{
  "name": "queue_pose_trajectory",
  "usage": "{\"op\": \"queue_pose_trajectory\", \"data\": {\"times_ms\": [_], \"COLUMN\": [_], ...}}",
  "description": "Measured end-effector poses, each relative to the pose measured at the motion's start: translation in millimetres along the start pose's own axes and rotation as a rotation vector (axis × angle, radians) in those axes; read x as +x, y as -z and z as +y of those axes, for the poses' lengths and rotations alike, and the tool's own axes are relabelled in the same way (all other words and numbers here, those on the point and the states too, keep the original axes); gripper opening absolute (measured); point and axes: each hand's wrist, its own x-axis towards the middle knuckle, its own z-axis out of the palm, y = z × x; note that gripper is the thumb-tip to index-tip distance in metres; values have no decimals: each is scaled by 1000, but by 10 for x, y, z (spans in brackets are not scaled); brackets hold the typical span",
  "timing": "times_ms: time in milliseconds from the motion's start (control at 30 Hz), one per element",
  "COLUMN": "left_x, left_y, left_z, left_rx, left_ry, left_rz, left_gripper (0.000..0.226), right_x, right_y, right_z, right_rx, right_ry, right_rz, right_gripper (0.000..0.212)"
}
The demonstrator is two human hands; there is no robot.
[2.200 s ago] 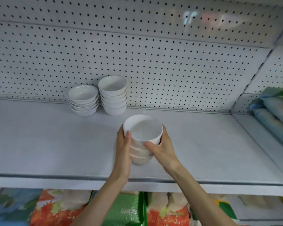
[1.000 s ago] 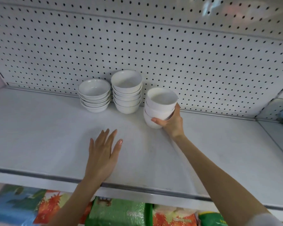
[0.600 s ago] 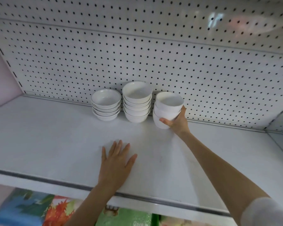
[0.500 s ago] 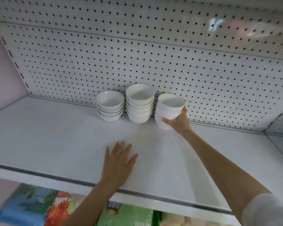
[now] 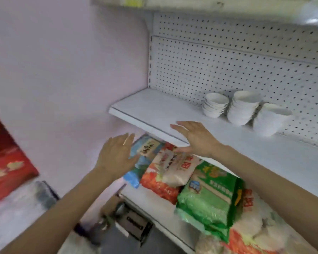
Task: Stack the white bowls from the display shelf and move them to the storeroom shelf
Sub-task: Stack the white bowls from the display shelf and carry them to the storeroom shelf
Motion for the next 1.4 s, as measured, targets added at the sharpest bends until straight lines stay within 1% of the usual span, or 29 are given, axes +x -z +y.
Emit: {"op": "queue_pose_trajectory", "data": {"times_ms": [100, 200, 300, 367, 467, 533, 600, 700, 767, 833, 900, 967, 1033, 1100, 1167, 1267, 1400], "left_x": [-1076, -2407, -3895, -4907, -6213, -6927, -7540, -8356, -8902, -9374, -9795, -10180, -10561, -10935, -11353, -12000, -12800], "left_y": [450, 988, 1578, 1897, 2356, 2637, 2848, 3149, 3349, 3574, 3737, 3848, 3871, 3817, 3789, 3820, 3901], "left_z": [-904, -1699, -2228, -2342, -2319, -2270, -2264, -2398, -2559, -2710, -2865, -3017, -3145, -3274, -3442, -3764, -4317], "left_rx": [158, 290, 358, 422, 542, 575, 627, 725, 777, 792, 792, 786, 763, 758, 746, 693, 680], "left_ry": [179, 412, 736, 959, 1215, 1384, 1489, 1583, 1632, 1684, 1714, 1735, 1764, 1775, 1800, 1834, 1749], "left_rz": [55, 60, 51, 43, 4, 20, 3, -47, -54, -77, -109, -98, -85, -151, -170, -150, -167], "left_gripper": [71, 65, 53, 57, 67, 62, 62, 66, 66, 64, 63, 62, 62, 63, 63, 63, 65], "right_x": [603, 1049, 1222, 1142, 817, 498, 151, -257, -425, -528, -594, -654, -742, -847, -952, -1099, -1222], "right_y": [139, 354, 627, 779, 1018, 1229, 1435, 1686, 1796, 1889, 1943, 1986, 2015, 2005, 1947, 1828, 1723], "right_z": [-1358, -2889, -4500, -5566, -7057, -7973, -8808, -9919, -10621, -11296, -11930, -12507, -13004, -13460, -13911, -14485, -15154], "right_rx": [-46, -39, -4, 3, -15, -22, -6, 4, 50, 87, 60, 16, -1, 21, 49, 74, 67], "right_ry": [290, 550, 840, 1053, 1353, 1513, 1625, 1763, 1842, 1895, 1910, 1902, 1892, 1914, 1935, 1884, 1781], "right_rz": [-69, -34, 18, 56, 121, 135, 128, 157, 174, 156, 127, 95, 37, -31, -68, -95, -139], "right_gripper": [92, 87, 84, 85, 85, 85, 83, 82, 82, 82, 82, 83, 82, 79, 80, 82, 83]}}
